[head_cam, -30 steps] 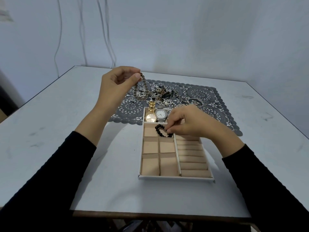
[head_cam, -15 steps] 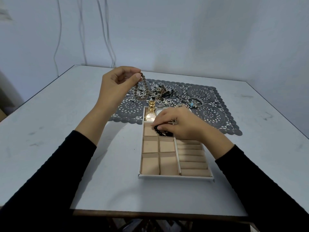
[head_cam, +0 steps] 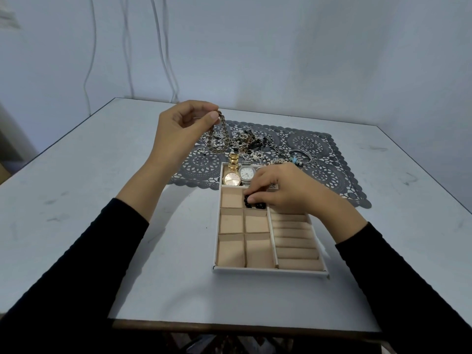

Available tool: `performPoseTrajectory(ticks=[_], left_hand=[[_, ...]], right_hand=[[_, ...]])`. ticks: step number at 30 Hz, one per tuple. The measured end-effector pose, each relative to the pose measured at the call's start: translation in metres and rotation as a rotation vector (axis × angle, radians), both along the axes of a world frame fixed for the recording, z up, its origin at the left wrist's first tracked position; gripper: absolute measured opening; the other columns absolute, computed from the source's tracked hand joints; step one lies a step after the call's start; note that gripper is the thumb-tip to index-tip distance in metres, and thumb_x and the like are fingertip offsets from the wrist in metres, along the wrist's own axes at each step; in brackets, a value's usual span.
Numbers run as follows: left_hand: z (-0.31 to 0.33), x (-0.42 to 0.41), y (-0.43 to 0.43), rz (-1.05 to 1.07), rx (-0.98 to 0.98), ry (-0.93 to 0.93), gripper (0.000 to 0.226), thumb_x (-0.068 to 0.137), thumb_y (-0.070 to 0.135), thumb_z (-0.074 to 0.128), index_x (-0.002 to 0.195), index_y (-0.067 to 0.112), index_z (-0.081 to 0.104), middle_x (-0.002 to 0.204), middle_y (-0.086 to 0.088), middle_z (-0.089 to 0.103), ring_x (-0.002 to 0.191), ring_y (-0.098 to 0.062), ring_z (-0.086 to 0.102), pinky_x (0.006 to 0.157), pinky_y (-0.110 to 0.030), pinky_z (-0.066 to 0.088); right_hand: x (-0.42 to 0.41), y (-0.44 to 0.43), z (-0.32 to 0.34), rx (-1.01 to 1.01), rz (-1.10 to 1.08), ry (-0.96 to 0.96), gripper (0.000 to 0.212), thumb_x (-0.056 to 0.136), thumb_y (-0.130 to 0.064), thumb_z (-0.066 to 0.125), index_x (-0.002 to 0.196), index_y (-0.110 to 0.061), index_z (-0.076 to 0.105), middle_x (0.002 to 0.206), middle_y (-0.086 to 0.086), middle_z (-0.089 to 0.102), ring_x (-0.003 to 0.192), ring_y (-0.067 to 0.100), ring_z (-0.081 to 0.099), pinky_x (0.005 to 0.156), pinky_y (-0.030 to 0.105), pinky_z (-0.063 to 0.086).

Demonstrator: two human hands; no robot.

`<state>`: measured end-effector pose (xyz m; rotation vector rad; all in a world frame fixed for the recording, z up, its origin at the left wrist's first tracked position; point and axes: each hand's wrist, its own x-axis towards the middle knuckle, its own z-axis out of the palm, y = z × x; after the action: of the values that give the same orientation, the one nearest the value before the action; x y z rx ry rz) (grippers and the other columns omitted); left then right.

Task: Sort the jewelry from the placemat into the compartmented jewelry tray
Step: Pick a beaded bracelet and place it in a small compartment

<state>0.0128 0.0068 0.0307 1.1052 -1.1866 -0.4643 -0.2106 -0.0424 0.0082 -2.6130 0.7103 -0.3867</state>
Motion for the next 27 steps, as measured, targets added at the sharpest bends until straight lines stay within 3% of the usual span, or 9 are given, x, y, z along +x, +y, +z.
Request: performPoseTrajectory(ticks=[6, 12, 18, 22, 27], left_hand=[[0.0, 0.0, 0.0, -0.003, -0.002, -0.005, 0.011, 0.087, 0.013, 0.072, 0.096, 0.019, 0.072, 0.083, 0.007, 0.075, 0.089, -0.015, 0.071, 0.084, -0.027, 0.055], [0.0, 0.0, -0.001, -0.008, 0.0, -0.003, 0.011, 0.086, 0.015, 0.073, 0.096, 0.018, 0.073, 0.09, 0.0, 0.075, 0.093, -0.02, 0.072, 0.085, -0.028, 0.055], [0.002, -0.003, 0.002, 0.004, 0.002, -0.005, 0.013, 0.087, 0.012, 0.072, 0.1, 0.012, 0.071, 0.091, -0.003, 0.074, 0.089, -0.015, 0.072, 0.085, -0.027, 0.056], [0.003, -0.005, 0.005, -0.008, -0.005, 0.005, 0.012, 0.087, 0.012, 0.072, 0.099, 0.013, 0.072, 0.088, 0.0, 0.074, 0.087, -0.014, 0.072, 0.081, -0.025, 0.055], [0.002, -0.009, 0.009, -0.043, -0.001, 0.038, 0.011, 0.087, 0.01, 0.071, 0.096, 0.016, 0.072, 0.085, 0.005, 0.074, 0.086, -0.012, 0.071, 0.081, -0.026, 0.054]], right_hand=[[0.0, 0.005, 0.001, 0.003, -0.053, -0.026, 0.016, 0.079, -0.028, 0.077, 0.095, -0.024, 0.077, 0.089, -0.008, 0.072, 0.081, 0.002, 0.063, 0.076, 0.022, 0.051], [0.002, 0.009, 0.0, 0.015, -0.049, -0.02, 0.014, 0.079, -0.028, 0.077, 0.091, -0.021, 0.078, 0.086, -0.008, 0.072, 0.078, 0.003, 0.063, 0.076, 0.025, 0.052], [0.0, 0.008, -0.001, 0.021, -0.056, -0.016, 0.015, 0.08, -0.024, 0.077, 0.095, -0.021, 0.078, 0.091, -0.009, 0.072, 0.081, 0.0, 0.062, 0.079, 0.021, 0.051], [-0.015, 0.007, 0.0, 0.196, -0.103, -0.149, 0.02, 0.081, -0.02, 0.075, 0.101, -0.019, 0.076, 0.096, -0.009, 0.073, 0.089, 0.001, 0.067, 0.085, 0.02, 0.053], [-0.037, 0.007, -0.014, 0.386, -0.289, -0.455, 0.025, 0.089, -0.023, 0.066, 0.113, -0.018, 0.069, 0.09, 0.001, 0.073, 0.08, 0.024, 0.071, 0.074, 0.042, 0.059]])
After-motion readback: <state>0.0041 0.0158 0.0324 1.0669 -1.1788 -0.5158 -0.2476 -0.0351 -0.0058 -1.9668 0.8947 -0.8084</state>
